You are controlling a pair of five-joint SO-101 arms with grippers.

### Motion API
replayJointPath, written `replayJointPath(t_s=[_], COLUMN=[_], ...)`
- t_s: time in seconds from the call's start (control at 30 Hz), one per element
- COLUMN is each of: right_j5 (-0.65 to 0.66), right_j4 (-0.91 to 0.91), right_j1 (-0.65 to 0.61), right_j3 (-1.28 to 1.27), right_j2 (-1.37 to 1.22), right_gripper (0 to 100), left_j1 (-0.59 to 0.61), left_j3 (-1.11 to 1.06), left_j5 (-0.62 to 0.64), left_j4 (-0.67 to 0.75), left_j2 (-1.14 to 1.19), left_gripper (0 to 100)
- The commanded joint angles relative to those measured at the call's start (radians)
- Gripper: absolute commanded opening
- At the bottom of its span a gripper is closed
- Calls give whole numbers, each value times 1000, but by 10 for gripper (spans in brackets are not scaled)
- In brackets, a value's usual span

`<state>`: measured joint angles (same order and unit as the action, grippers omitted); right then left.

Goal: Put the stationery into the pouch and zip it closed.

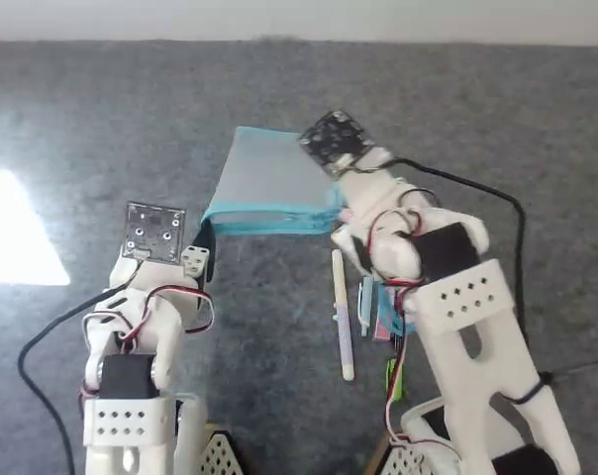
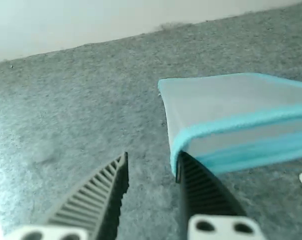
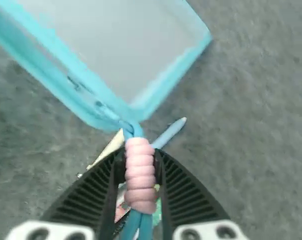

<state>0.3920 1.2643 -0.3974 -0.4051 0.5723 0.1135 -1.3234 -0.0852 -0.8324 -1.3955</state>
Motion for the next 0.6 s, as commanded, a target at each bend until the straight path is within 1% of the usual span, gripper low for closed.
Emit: replayJointPath(t_s=[0.0, 0.07, 0.17, 0.37, 0.57], right_j5=[34, 38, 46, 41, 38], right_j4=[-30, -47, -68, -73, -77], right_j1=[96, 127, 147, 142, 111], right_j3=[0, 2, 2, 5, 8], right_j2=[51, 41, 8, -53, -54], right_gripper=[8, 8, 8, 10, 9], left_j1=[12, 12, 12, 11, 9], left_j3=[2, 1, 1, 1, 1], left_j5=[34, 49, 55, 61, 66], left_j4=[11, 9, 9, 2, 0], left_j2=[-9, -9, -9, -11, -11], left_gripper=[136, 104, 6, 14, 23])
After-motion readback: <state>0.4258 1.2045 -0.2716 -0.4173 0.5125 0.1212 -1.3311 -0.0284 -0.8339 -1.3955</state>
